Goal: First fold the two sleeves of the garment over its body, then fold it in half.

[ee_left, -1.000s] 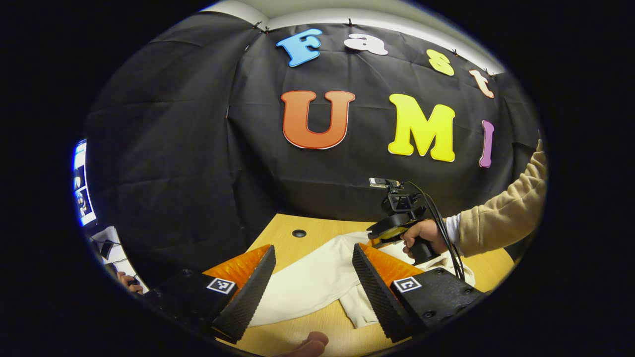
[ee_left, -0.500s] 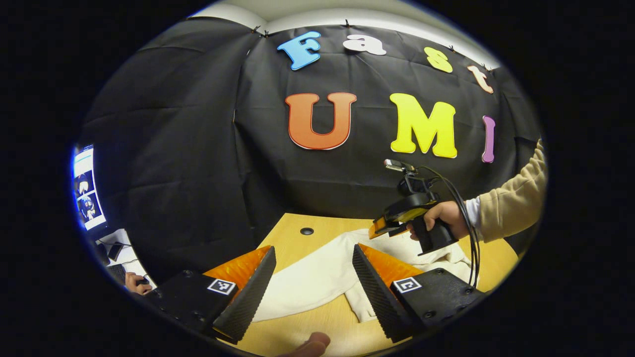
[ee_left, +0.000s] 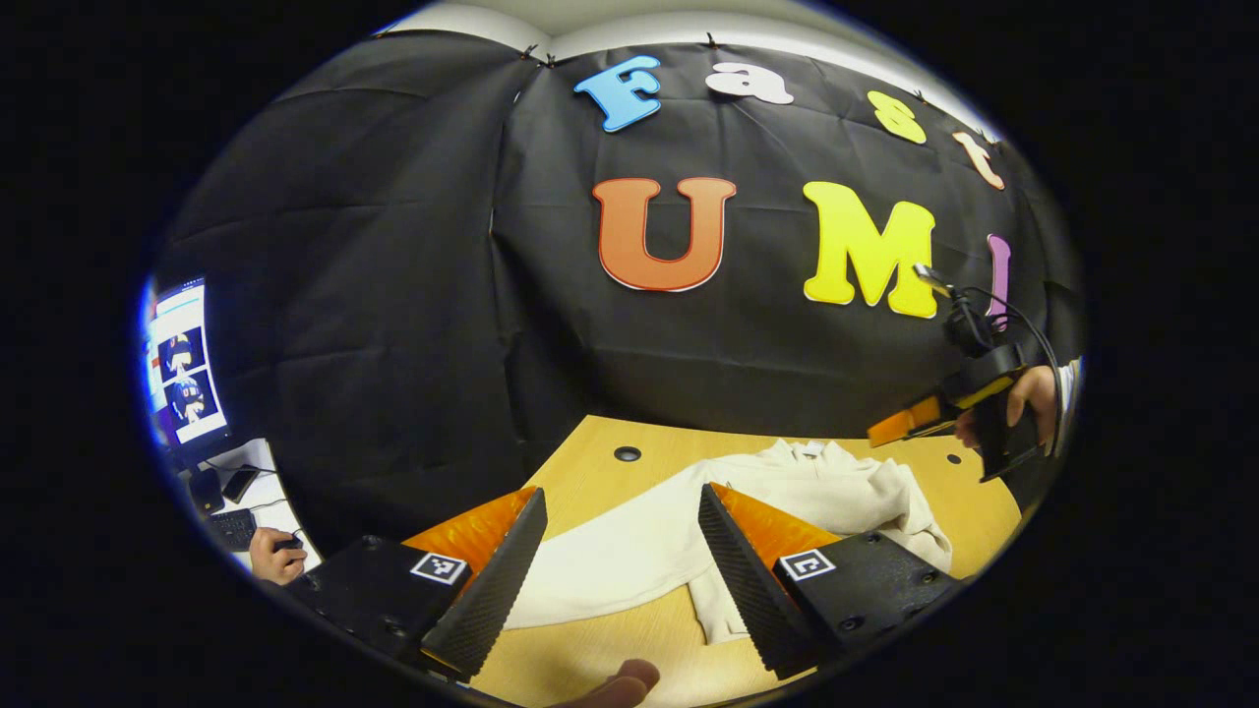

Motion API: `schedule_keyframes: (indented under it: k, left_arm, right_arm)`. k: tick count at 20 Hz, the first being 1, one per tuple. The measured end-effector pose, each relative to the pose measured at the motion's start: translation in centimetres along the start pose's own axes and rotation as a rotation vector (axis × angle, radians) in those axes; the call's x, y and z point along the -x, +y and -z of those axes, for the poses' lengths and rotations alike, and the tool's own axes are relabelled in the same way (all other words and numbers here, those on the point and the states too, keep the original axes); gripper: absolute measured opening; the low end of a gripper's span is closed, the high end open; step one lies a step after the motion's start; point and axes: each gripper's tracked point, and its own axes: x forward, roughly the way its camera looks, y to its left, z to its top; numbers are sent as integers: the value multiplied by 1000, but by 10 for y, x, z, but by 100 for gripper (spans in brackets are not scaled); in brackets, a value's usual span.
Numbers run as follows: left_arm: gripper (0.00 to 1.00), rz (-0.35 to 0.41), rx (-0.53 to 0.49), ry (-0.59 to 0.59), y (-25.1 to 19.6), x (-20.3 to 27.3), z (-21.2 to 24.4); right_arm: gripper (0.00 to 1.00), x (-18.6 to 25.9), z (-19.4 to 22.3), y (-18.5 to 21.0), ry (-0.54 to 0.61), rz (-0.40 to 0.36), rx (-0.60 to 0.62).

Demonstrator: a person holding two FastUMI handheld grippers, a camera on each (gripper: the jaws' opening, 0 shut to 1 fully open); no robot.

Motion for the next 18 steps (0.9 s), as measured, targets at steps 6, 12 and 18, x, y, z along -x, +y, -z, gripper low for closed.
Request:
schedule_keyframes:
  k: [6,12,18]
  left_arm:
    - [99,-139,69,95,33,-24,34]
    - [100,-286,130,225,83,-54,90]
    - [100,-472,240,352,141,-49,151]
  right_arm:
    - [94,69,27,-47,-51,28,-18]
    - [94,94,62,-54,-27,39,-19]
    - [94,80,89,-19,58,22,34]
